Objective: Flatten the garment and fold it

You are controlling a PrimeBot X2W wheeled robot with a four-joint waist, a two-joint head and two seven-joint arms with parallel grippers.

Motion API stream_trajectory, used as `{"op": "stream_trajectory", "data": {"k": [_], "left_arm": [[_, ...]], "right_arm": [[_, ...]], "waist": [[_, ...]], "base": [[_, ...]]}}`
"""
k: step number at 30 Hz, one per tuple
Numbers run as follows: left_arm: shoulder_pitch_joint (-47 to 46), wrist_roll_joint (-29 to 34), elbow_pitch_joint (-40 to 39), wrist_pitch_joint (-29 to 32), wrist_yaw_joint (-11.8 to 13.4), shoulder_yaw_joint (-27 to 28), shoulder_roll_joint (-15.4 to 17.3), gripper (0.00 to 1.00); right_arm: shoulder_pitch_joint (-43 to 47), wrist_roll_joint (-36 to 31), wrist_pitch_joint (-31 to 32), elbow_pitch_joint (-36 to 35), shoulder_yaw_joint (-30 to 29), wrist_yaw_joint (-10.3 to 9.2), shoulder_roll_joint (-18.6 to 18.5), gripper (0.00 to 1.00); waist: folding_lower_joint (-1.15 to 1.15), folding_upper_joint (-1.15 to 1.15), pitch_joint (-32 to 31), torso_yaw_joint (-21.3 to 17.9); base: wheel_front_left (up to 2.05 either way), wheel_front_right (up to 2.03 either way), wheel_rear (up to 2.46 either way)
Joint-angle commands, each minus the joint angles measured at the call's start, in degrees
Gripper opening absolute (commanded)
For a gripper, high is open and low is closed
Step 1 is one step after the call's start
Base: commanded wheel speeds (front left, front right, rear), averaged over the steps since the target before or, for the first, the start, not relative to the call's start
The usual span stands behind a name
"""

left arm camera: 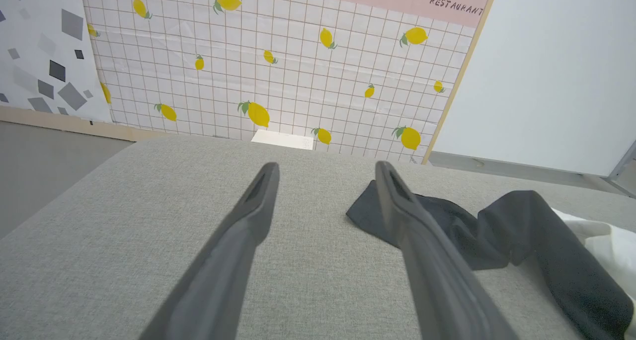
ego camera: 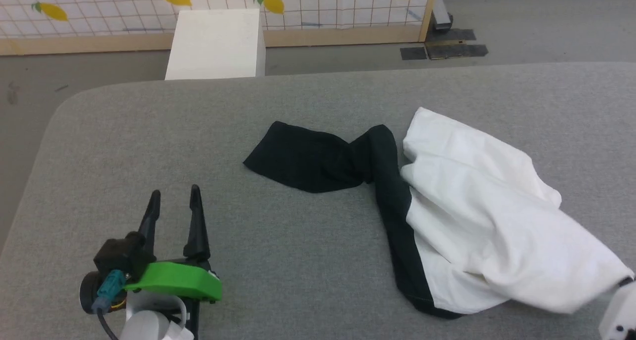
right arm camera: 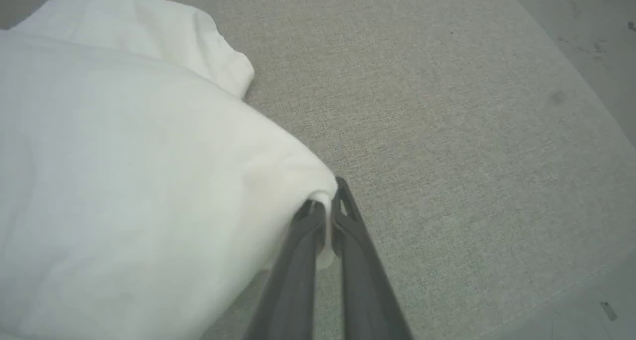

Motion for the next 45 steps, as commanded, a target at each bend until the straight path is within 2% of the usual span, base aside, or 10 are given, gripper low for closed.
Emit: {"op": "stream_trajectory", "data": {"k": [1, 3, 4, 5, 17, 38, 39, 40, 41, 45], "left_arm": [[0.9, -0.3, 0.3, -0.2, -0.3, -0.3, -0.2, 1.0], [0.9, -0.6, 0.9, -0.2, -0.5, -0.9, -0.2, 1.0], [0.9, -0.7, 1.2, -0.2, -0.5, -1.3, -0.2, 1.0], [0.9, -0.9, 1.5, -0.2, -0.6, -1.6, -0.2, 1.0], [-10.5, -6.4, 9.9, 2.9, -3.1, -17.1, -0.2, 1.0], [-29.4, -21.2, 34.0, 39.2, 2.4, -38.0, -0.2, 1.0], [-29.4, -22.4, 33.8, 40.7, 1.7, -38.8, -0.2, 0.48], [-29.4, -23.1, 33.5, 41.2, 1.2, -39.3, -0.2, 0.16], [-29.3, -23.9, 33.1, 41.4, 0.9, -39.6, -0.2, 0.0], [-29.4, -24.0, 31.8, 35.2, 2.3, -38.0, 0.1, 0.0]], "right_arm": [[0.3, 0.0, 0.5, 1.6, -1.1, -0.1, 0.0, 0.0], [0.2, 0.2, 0.5, 3.5, -1.5, -0.1, 0.0, 0.0], [0.0, 0.6, -0.3, 4.1, -1.0, -0.1, 0.0, 0.62], [-0.1, 1.0, -1.0, 4.5, -0.3, -0.1, 0.0, 1.0], [-0.5, 6.5, -21.7, -3.0, 14.5, -0.1, 0.0, 1.0], [-3.5, 10.1, -28.9, -0.4, 24.0, -0.1, 0.0, 1.0], [-3.5, 10.1, -29.0, -0.4, 24.0, -0.1, 0.0, 1.0], [-3.6, 10.1, -29.0, -0.3, 24.0, -0.1, 0.0, 1.0], [-3.6, 10.0, -29.1, -0.3, 24.0, -0.1, 0.0, 1.0], [-3.6, 9.7, -29.0, -0.4, 24.0, -0.1, 0.0, 1.0]], "waist": [[0.0, 0.0, -0.4, -0.5], [0.0, 0.0, -0.5, -0.8], [0.0, 0.0, -0.6, -1.1], [0.0, 0.0, -0.7, -1.3], [0.0, 0.0, 2.4, -6.9], [0.0, 0.0, 7.9, -15.6], [0.0, 0.0, 7.9, -15.4], [0.0, 0.0, 7.9, -15.0], [0.0, 0.0, 7.8, -14.6], [0.0, 0.0, 7.1, -12.4]], "base": [[0.0, 0.0, 0.0], [0.0, 0.0, 0.0], [0.0, 0.0, 0.0], [0.0, 0.0, 0.0], [0.0, 0.0, 0.0], [0.0, 0.0, 0.0], [0.0, 0.0, 0.0], [0.0, 0.0, 0.0], [0.0, 0.0, 0.0], [0.0, 0.0, 0.0]]}}
